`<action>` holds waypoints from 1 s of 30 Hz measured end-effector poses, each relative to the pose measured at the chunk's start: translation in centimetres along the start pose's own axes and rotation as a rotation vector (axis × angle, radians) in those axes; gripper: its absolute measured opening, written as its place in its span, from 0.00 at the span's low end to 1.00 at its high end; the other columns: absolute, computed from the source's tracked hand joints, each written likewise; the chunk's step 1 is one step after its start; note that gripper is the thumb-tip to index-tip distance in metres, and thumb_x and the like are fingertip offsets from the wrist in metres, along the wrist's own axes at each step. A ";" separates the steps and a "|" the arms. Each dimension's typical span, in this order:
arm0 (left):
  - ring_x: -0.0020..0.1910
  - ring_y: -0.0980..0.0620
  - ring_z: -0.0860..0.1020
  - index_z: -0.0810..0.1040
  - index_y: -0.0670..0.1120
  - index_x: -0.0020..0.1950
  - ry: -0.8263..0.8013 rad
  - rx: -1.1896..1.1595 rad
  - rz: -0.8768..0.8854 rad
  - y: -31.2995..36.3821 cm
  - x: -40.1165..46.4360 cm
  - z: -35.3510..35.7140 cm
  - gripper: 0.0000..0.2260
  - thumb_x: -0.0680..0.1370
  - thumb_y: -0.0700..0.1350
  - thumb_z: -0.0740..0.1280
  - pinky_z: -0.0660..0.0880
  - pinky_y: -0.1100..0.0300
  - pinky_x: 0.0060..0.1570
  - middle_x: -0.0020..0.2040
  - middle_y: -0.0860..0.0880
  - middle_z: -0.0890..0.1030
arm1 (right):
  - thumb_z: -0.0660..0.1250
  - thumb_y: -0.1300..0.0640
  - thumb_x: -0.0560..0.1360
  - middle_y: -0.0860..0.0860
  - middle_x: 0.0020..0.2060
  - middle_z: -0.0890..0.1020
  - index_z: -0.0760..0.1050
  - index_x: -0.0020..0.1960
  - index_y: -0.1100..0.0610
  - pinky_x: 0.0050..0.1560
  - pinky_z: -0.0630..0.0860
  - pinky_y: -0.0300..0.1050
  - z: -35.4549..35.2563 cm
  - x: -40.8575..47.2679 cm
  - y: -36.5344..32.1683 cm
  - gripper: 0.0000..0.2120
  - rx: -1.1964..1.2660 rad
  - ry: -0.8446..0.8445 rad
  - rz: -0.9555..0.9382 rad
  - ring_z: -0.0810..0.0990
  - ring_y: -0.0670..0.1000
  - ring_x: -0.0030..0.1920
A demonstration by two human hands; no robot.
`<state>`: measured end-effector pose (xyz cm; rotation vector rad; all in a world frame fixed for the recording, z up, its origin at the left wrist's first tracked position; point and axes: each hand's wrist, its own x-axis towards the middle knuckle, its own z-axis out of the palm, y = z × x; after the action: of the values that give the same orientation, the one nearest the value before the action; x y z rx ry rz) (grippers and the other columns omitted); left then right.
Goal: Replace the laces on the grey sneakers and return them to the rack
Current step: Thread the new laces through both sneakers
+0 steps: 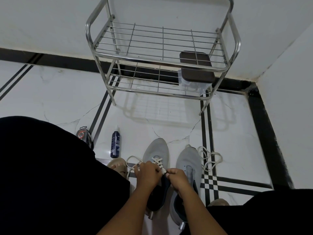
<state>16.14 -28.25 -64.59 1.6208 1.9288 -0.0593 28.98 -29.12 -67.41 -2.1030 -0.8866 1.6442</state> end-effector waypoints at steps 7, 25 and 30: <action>0.58 0.49 0.73 0.82 0.56 0.51 0.062 0.083 0.066 0.3 -0.2 0.2 0.09 0.77 0.54 0.64 0.63 0.51 0.67 0.54 0.52 0.77 | 0.64 0.66 0.75 0.59 0.43 0.82 0.79 0.47 0.64 0.40 0.79 0.42 -0.4 0.2 -0.6 0.06 0.281 -0.023 0.181 0.80 0.54 0.44; 0.60 0.43 0.77 0.62 0.45 0.66 -0.014 -0.222 -0.368 -1.9 -1.9 0.2 0.14 0.81 0.45 0.57 0.74 0.51 0.55 0.65 0.42 0.73 | 0.52 0.60 0.81 0.57 0.42 0.77 0.64 0.61 0.61 0.36 0.72 0.48 -9.3 -5.7 -10.7 0.10 0.424 1.095 -0.286 0.76 0.58 0.39; 0.56 0.43 0.78 0.64 0.46 0.58 0.047 -0.250 -0.249 -1.4 -2.0 -0.3 0.15 0.77 0.50 0.64 0.75 0.51 0.47 0.56 0.45 0.78 | 0.59 0.56 0.80 0.53 0.50 0.81 0.74 0.60 0.54 0.46 0.75 0.45 -2.4 -3.9 -5.8 0.11 -0.354 0.213 -0.163 0.81 0.54 0.49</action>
<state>14.87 -30.20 -63.86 1.2256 2.0727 0.1167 29.18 -26.94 -60.33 -2.3047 -1.3136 1.2244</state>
